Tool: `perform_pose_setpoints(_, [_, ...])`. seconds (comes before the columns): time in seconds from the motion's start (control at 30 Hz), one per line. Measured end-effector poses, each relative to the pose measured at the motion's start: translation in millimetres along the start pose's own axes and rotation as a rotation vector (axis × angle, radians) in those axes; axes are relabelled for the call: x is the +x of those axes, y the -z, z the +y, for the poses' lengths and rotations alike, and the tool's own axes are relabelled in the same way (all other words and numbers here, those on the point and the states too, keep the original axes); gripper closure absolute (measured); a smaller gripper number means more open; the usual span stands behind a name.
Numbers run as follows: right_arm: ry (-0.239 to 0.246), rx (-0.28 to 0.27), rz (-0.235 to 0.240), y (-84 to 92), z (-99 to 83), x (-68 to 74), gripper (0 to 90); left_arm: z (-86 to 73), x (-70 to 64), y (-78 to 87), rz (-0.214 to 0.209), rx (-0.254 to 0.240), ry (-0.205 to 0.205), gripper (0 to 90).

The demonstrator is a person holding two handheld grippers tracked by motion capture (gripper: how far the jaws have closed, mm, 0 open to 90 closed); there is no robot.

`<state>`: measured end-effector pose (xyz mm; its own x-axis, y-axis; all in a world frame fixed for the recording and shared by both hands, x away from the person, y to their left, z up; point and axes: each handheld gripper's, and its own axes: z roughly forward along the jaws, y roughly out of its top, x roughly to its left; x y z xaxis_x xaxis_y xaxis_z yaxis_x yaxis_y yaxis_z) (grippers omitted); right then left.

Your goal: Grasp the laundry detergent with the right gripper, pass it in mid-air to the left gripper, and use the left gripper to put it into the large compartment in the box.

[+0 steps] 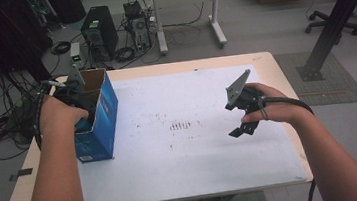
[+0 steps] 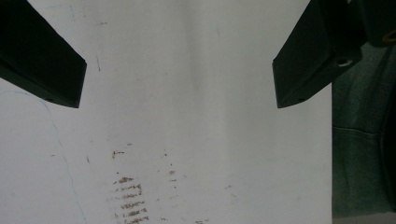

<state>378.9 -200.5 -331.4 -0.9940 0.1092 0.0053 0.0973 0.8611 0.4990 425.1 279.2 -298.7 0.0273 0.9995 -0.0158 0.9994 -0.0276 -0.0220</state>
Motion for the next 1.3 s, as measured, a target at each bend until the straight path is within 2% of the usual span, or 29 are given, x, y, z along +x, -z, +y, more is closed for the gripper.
perform_pose_setpoints(0.77, [0.004, -0.013, 0.006, -0.1, -1.9, 1.3, 2.9, -4.7, -8.6, 33.5, 0.035, -0.043, -0.011, 26.9])
perform_pose_setpoints(0.83, [0.008, -0.014, 0.006, -0.2, -1.8, 1.5, 2.9, -5.8, -10.9, 38.1, 0.043, -0.045, -0.015, 24.1])
perform_pose_setpoints(1.17, [0.013, -0.019, 0.006, 2.2, -2.0, 3.9, 2.9, -9.9, -19.1, 54.5, 0.049, -0.056, -0.053, 21.2])
perform_pose_setpoints(1.3, [0.017, -0.021, 0.001, 5.9, -2.6, 5.2, 2.9, -12.8, -24.3, 65.4, 0.055, -0.073, -0.062, 15.7])
